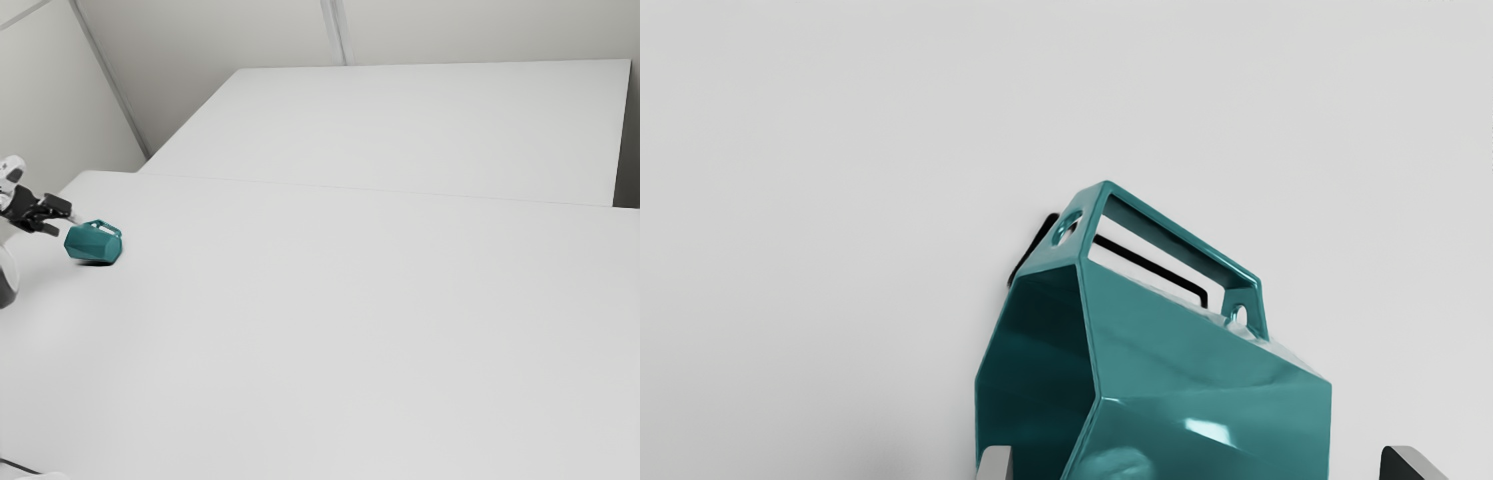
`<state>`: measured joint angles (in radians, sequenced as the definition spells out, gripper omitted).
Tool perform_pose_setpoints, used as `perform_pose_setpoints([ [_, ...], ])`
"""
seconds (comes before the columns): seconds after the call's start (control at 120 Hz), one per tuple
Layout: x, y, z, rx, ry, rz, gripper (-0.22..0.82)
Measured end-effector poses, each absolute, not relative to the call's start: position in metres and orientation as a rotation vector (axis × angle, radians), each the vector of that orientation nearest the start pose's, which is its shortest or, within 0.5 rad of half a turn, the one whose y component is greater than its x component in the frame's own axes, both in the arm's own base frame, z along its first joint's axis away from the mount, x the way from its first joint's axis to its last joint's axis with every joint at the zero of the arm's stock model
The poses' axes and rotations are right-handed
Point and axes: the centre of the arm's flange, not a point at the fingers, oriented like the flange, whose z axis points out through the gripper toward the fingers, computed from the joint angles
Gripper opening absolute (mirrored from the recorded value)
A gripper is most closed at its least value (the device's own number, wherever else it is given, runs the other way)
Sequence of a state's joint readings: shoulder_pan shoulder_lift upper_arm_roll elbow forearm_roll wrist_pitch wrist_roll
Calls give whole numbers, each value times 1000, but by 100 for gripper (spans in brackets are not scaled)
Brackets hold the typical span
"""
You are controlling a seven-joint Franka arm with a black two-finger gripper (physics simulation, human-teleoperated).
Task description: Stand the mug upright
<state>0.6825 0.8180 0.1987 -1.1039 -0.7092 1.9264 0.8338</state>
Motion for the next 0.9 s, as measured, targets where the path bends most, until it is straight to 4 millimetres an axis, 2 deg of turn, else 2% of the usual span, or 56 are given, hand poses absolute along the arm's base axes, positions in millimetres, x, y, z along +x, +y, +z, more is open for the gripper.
perform_pose_setpoints([
  [0.25,557,538,322,-3390,-323,-738,60],
  [0.608,555,534,312,-3443,-280,-860,60],
  [0.9,550,528,287,-3509,-281,-904,60],
])
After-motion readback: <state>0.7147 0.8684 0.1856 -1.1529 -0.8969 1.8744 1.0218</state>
